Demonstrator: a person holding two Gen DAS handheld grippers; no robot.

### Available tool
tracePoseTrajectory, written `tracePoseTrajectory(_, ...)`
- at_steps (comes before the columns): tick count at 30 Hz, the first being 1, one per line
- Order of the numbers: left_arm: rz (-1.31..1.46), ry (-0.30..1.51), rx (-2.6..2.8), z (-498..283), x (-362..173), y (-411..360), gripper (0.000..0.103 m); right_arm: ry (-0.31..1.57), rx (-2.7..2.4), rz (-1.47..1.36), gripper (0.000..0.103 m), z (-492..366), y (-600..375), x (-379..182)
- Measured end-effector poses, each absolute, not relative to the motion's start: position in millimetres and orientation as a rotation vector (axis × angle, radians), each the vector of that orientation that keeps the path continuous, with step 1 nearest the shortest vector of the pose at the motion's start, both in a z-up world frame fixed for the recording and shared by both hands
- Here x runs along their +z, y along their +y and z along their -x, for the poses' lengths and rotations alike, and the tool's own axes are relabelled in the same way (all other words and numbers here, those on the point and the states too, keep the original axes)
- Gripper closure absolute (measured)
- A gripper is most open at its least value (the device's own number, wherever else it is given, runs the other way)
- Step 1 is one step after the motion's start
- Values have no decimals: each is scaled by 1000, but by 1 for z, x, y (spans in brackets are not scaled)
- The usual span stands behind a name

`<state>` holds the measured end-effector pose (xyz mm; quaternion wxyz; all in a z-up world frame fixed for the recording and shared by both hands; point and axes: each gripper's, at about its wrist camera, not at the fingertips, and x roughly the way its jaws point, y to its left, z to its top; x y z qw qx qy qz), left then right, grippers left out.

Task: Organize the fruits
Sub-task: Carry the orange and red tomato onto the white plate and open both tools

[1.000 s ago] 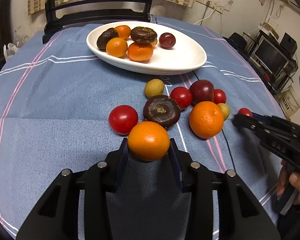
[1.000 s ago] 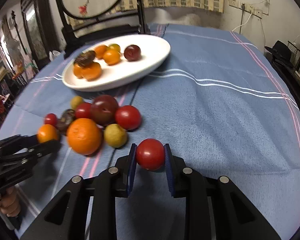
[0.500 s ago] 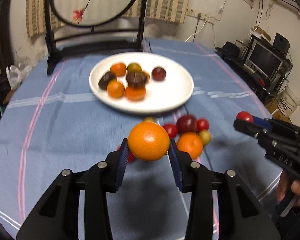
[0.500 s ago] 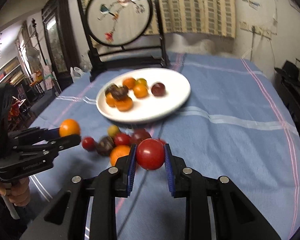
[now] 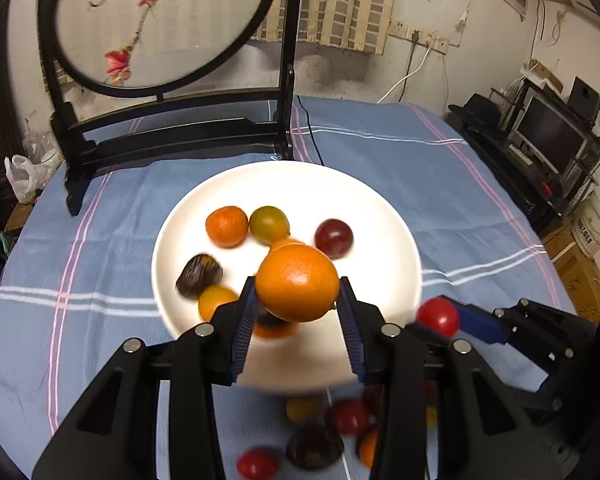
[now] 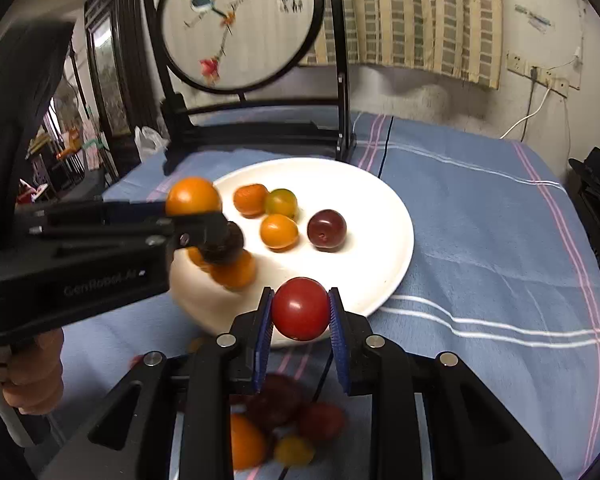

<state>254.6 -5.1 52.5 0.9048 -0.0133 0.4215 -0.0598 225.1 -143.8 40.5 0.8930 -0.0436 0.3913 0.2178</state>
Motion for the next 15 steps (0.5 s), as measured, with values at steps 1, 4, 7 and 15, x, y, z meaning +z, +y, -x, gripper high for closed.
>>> tracePoseTrajectory(1, 34, 881, -121, -263, 49, -5, 64, 818, 452, 94, 76, -230, -142, 37)
tracePoseTrajectory(4, 60, 912, -126, -285, 36, -4, 64, 834, 453, 115, 76, -245, -138, 27)
tracePoseTrajectory(7, 45, 921, -121, -297, 28, -10, 64, 848, 451, 128, 76, -257, -134, 17)
tracePoseTrajectory(15, 34, 944, -137, -312, 22, -15, 57, 849, 436, 125, 49, -270, -134, 8)
